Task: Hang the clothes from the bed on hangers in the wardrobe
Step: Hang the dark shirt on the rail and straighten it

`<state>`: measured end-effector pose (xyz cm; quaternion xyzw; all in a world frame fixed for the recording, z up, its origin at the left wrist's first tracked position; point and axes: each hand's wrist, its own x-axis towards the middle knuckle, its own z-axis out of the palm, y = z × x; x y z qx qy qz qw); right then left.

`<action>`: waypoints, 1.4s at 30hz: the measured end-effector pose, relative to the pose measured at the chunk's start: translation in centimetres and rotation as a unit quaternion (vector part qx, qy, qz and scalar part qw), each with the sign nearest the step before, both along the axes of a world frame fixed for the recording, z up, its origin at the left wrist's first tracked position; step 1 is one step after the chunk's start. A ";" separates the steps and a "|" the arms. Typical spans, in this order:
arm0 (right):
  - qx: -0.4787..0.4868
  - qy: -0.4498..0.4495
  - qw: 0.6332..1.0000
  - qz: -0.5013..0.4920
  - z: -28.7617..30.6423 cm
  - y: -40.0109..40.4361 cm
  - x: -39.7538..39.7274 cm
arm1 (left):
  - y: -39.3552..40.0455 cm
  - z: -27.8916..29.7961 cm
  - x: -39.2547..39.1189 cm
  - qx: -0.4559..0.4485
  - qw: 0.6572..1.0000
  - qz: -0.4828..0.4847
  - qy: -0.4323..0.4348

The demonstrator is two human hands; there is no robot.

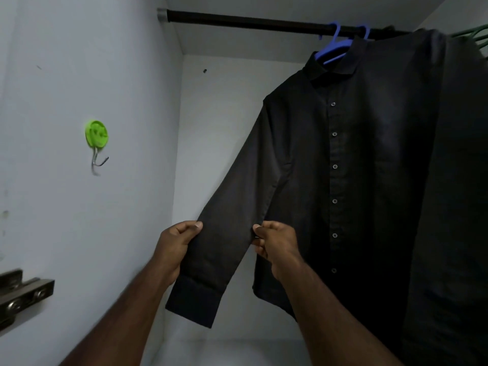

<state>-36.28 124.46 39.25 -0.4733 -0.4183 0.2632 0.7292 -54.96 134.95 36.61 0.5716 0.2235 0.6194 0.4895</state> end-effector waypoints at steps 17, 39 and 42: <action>-0.014 -0.047 0.999 -0.013 1.1 4.8 -6.7 | -5.0 4.1 -3.3 0.210 0.912 0.346 0.064; 0.117 -0.258 0.956 -0.081 -1.9 -2.1 -8.5 | -8.9 2.4 -1.0 0.070 0.989 0.117 0.049; 0.109 -0.231 0.963 -0.086 -1.9 -2.5 -7.1 | -8.2 1.3 -0.8 0.028 0.993 0.111 0.027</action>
